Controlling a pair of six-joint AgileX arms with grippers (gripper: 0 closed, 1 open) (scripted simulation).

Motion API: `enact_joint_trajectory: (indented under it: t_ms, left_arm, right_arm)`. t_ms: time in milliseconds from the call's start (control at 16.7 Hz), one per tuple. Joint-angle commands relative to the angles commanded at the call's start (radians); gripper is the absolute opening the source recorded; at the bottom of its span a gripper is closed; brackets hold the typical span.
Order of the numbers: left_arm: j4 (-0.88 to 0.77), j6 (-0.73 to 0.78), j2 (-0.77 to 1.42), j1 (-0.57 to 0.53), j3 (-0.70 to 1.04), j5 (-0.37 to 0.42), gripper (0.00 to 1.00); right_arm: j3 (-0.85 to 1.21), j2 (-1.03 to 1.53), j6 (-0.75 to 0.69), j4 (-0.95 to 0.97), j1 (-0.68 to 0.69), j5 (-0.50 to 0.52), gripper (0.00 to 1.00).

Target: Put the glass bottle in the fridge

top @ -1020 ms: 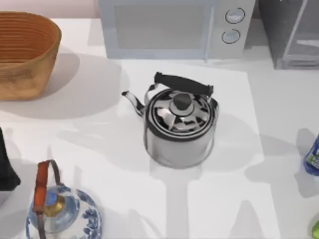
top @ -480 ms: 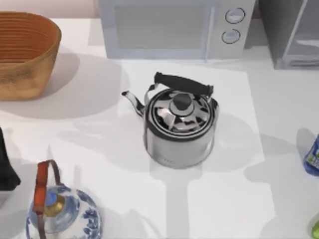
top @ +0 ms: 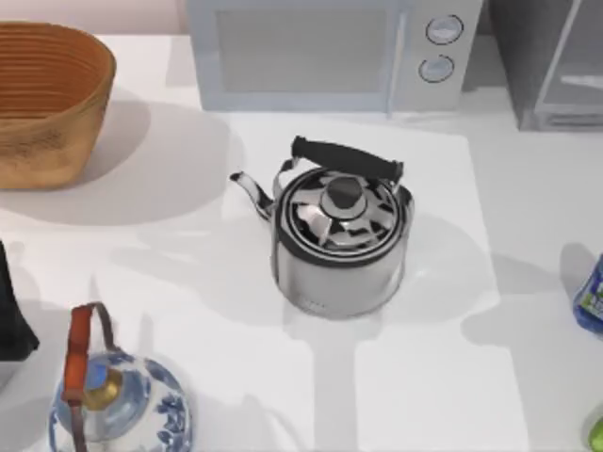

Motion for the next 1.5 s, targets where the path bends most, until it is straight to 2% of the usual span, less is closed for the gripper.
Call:
enact_joint_trajectory:
  t_ms: [420, 600, 1020, 1260, 1500]
  left_arm:
    - [0.0, 0.0, 0.0, 0.0, 0.0, 0.0, 1.0]
    - [0.0, 0.0, 0.0, 0.0, 0.0, 0.0, 1.0]
    - [0.0, 0.0, 0.0, 0.0, 0.0, 0.0, 1.0]
    - [0.0, 0.0, 0.0, 0.0, 0.0, 0.0, 1.0]
    - [0.0, 0.0, 0.0, 0.0, 0.0, 0.0, 1.0]
  right_arm:
    - [-0.002, -0.007, 0.038, 0.034, 0.021, 0.015, 1.0]
    - [-0.007, 0.006, 0.157, 0.165, 0.075, 0.057, 1.0]
    - [-0.035, 0.148, 0.447, 0.601, 0.233, 0.186, 1.0]
    - [-0.03, 0.239, 0.484, 0.721, 0.267, 0.218, 1.0]
    - [-0.024, 0.266, 0.482, 0.74, 0.271, 0.222, 1.0]
